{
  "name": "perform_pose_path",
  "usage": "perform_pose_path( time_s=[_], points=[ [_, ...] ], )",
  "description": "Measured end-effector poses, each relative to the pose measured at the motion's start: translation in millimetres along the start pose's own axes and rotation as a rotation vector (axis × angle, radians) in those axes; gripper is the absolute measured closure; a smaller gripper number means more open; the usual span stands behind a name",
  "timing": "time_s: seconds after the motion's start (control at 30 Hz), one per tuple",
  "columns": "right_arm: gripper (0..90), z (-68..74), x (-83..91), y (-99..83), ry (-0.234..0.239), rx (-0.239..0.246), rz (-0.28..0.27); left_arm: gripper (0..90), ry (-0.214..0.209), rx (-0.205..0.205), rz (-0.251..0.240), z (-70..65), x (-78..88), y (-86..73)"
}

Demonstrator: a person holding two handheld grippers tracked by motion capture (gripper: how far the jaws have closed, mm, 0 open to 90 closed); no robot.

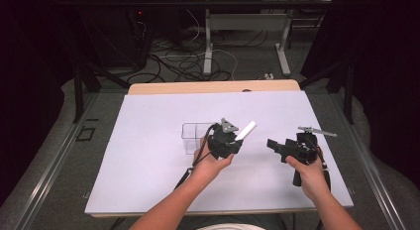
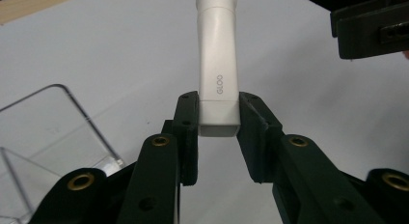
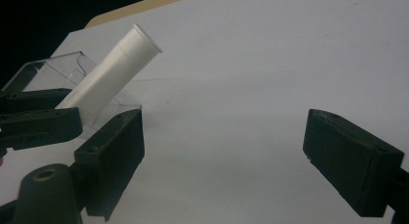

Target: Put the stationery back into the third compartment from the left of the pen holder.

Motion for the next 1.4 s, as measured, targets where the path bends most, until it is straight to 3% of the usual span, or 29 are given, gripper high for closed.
perform_pose_path(
  time_s=[0.1,0.2,0.3,0.4,0.47,0.53,0.6,0.8,0.9,1.0,1.03,1.17,1.23,1.3,1.4],
  points=[
    [17.4,10.6,-3.1,-0.4,0.043,-0.043,0.036,71.1,-0.011,0.012,-0.028,7.0,12.9,-1.3],
    [16.6,16.1,-6.8,-1.0,0.049,-0.065,0.046,71.1,-0.012,0.013,-0.048,11.3,25.4,-3.8],
    [22.6,27.0,-12.2,-1.9,0.101,-0.117,0.073,71.1,-0.005,0.027,-0.070,15.2,34.0,-8.0],
    [26.7,39.4,-17.0,-2.6,0.127,-0.157,0.076,71.1,-0.006,0.054,-0.087,19.5,39.0,-13.9],
    [29.3,47.2,-18.3,-2.9,0.170,-0.176,0.076,71.1,-0.009,0.076,-0.097,22.0,40.6,-18.1],
    [36.1,55.4,-19.0,-3.2,0.189,-0.207,0.085,71.1,-0.013,0.091,-0.103,22.4,40.9,-22.0],
    [40.7,59.6,-19.7,-2.8,0.214,-0.231,0.095,71.1,-0.007,0.086,-0.105,23.6,40.8,-25.7],
    [49.5,60.8,-26.1,-3.2,0.234,-0.304,0.080,71.1,-0.020,0.119,-0.110,21.9,35.3,-31.9],
    [50.7,58.5,-28.2,-5.1,0.262,-0.347,0.085,71.1,-0.051,0.151,-0.123,17.0,29.7,-30.8],
    [52.1,56.0,-28.3,-5.9,0.263,-0.343,0.090,71.1,-0.067,0.156,-0.127,11.2,22.9,-29.4],
    [52.6,54.9,-29.5,-6.9,0.266,-0.368,0.062,71.1,-0.077,0.158,-0.136,9.1,20.2,-28.6],
    [54.1,51.3,-30.0,-7.5,0.267,-0.377,0.038,71.1,-0.106,0.160,-0.142,0.2,12.2,-27.5],
    [54.4,49.5,-30.1,-7.5,0.267,-0.381,0.050,71.1,-0.114,0.149,-0.138,-3.3,9.1,-27.4],
    [54.9,48.4,-30.9,-8.0,0.264,-0.377,0.043,71.1,-0.123,0.170,-0.146,-7.1,5.9,-27.6],
    [57.1,49.7,-32.7,-8.5,0.261,-0.412,0.042,71.1,-0.143,0.176,-0.151,-10.0,3.6,-27.5]
  ],
)
Point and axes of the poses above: each handheld gripper's, and its own axes: x roughly backward along the jaws, y roughly out of its top, z roughly to its left, the point moved 1 cm from there along -x, roughly forward along the jaws, and after that the axes turned 4 degrees about -x, right-handed, at the moved point
